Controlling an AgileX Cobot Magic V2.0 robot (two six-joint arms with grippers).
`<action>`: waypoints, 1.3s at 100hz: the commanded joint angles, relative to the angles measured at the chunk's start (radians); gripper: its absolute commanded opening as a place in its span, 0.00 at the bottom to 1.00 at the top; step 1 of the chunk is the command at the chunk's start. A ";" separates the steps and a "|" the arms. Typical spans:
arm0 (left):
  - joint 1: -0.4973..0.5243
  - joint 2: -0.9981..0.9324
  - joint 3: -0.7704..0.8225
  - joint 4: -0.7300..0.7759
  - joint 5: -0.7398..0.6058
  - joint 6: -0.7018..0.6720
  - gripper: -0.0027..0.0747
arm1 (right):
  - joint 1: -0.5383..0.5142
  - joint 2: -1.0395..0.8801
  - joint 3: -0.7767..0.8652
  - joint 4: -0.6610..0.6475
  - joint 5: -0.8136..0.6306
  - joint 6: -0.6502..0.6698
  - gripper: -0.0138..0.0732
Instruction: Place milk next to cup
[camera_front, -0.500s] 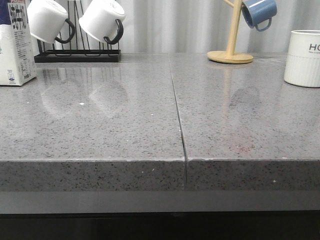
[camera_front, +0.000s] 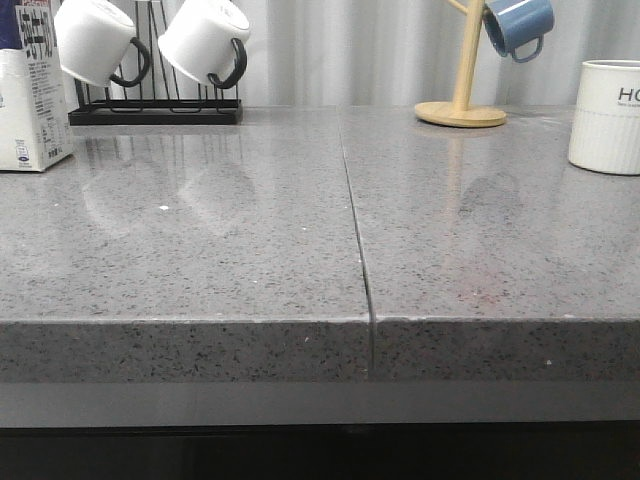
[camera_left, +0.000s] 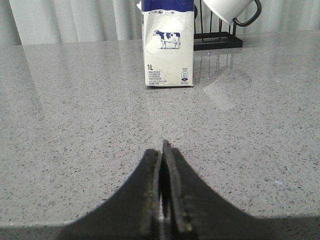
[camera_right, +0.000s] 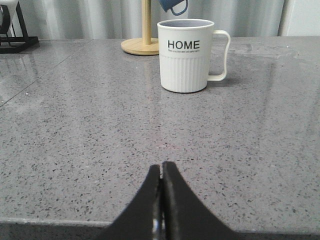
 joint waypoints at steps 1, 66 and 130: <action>0.004 -0.029 0.045 0.000 -0.076 -0.002 0.01 | -0.005 -0.016 -0.008 -0.007 -0.074 0.000 0.09; 0.004 -0.029 0.045 0.000 -0.076 -0.002 0.01 | -0.004 0.253 -0.361 -0.006 0.145 0.000 0.09; 0.004 -0.029 0.045 0.000 -0.076 -0.002 0.01 | -0.005 0.792 -0.359 -0.006 -0.410 0.000 0.58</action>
